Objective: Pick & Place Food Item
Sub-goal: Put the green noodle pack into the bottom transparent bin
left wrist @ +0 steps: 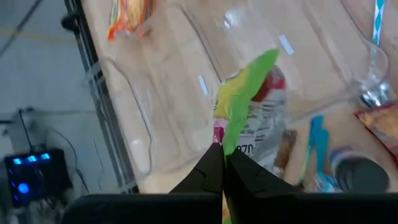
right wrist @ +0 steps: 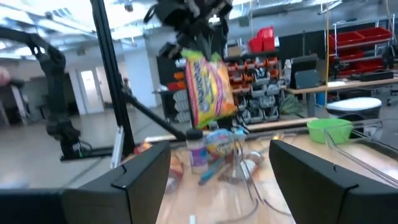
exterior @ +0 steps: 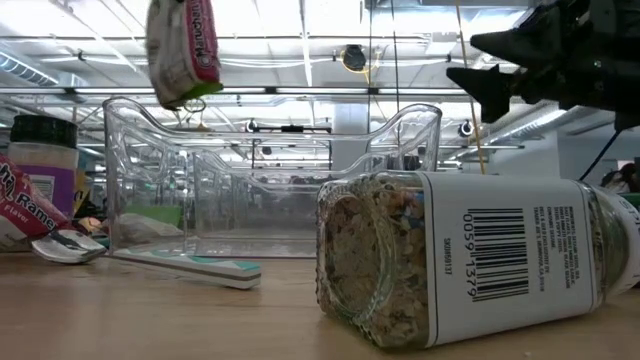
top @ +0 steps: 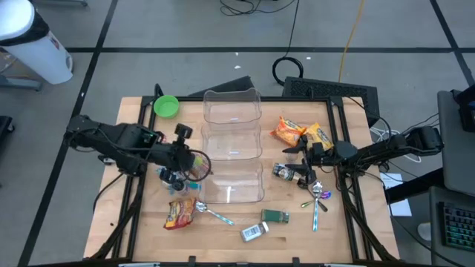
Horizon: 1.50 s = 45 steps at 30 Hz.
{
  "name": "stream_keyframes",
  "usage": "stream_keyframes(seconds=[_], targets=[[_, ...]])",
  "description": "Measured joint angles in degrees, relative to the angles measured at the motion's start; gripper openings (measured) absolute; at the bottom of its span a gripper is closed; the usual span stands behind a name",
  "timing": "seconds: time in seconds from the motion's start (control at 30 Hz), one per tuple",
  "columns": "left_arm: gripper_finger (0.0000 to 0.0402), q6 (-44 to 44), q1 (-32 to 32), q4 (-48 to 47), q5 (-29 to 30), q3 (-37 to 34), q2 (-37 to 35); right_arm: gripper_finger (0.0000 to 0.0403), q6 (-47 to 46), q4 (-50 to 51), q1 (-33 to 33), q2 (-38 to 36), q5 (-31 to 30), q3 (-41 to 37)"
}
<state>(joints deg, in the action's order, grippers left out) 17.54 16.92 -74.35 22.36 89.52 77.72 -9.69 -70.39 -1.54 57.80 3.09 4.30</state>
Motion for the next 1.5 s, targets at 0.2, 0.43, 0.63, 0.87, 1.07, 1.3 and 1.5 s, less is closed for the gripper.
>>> stream_keyframes(seconds=[0.2, 0.43, 0.63, 0.87, 1.07, 1.3, 1.5], targets=[[0.0002, 10.48, -0.94, 7.98, -1.34, 0.00, 4.90, 0.0265, 3.12, -0.09, -4.48, 1.22, 0.13, 2.80], [0.0002, 32.62, -2.53, 15.10, -0.80, 0.00, 12.70, 0.0263, 7.38, 0.30, -6.81, 4.21, 0.16, 3.21], [0.0002, 45.34, -3.46, 25.22, -0.29, 0.00, 17.94, 0.0263, 10.51, 0.38, -1.68, 5.03, 6.86, 3.28], [0.0002, 48.76, -4.58, 27.22, 0.76, 0.00, 19.19, 0.0263, 9.18, 0.34, 5.65, 5.03, 20.77, 3.36], [0.0002, 46.11, -3.39, 28.02, 0.62, 0.00, 18.66, 0.0263, 2.11, 1.96, 7.78, 5.03, 25.70, 3.38], [0.0002, 44.48, -1.60, 29.16, -4.39, 0.00, 18.70, 0.0263, -3.36, 5.13, 7.78, 5.03, 25.58, 3.38], [0.0003, 42.33, -1.78, 31.77, -10.74, 0.00, 18.70, 0.0263, -2.00, 5.15, 7.81, 5.03, 25.55, 3.38]])
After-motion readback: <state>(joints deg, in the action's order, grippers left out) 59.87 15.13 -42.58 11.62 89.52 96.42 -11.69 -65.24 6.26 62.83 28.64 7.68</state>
